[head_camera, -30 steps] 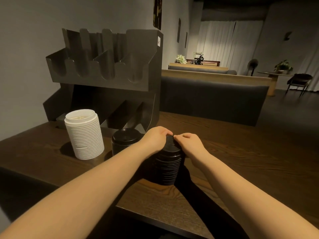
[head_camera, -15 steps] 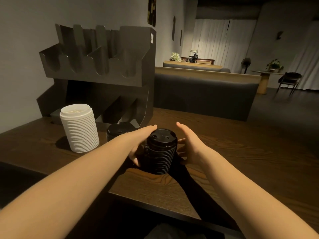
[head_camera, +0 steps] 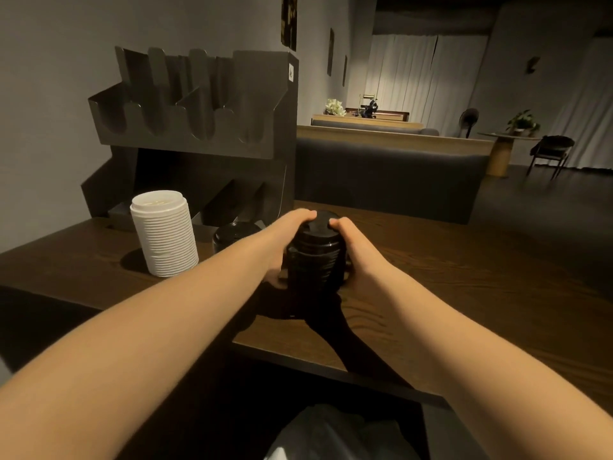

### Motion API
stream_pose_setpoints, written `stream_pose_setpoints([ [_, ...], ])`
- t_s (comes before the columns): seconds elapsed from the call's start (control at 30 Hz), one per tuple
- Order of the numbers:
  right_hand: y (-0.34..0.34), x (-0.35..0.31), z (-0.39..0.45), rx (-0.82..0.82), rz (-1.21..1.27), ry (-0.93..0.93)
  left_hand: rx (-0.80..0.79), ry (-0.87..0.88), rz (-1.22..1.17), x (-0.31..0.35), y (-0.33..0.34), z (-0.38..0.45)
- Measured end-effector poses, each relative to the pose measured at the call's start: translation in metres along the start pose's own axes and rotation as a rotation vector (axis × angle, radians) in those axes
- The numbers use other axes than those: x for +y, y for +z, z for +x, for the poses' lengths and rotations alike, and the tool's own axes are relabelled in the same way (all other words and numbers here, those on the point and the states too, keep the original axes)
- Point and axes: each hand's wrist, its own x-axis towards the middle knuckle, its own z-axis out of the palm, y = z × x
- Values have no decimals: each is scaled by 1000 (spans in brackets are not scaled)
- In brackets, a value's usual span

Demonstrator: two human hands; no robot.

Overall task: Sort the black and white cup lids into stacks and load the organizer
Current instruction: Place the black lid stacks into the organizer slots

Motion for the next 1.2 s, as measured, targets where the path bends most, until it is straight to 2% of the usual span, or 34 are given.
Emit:
stream_pose_setpoints([
  [0.07,3,-12,-3,1,35,-30,-42,35,-36,11,-4,-9],
  [0.13,6,-26,-6,-65,89,-19,-116,73,-87,22,-7,-12],
  [0.23,11,-33,3,-113,101,-44,-154,71,-55,31,-10,-17],
  [0.37,12,-37,30,-145,110,52,-97,47,11,37,-18,-4],
  [0.5,15,-56,67,-113,-58,34,-89,3,-14,56,-26,21],
  [0.6,21,-76,99,-129,-82,33,-83,-10,-18,79,-32,33],
  [0.77,36,-98,134,-160,-119,147,-61,-72,0,114,-46,48],
  [1.03,63,-163,115,-194,-230,194,5,-131,-102,170,-58,13],
  [1.2,89,-220,91,-255,-244,115,88,-66,-121,223,-78,-23],
])
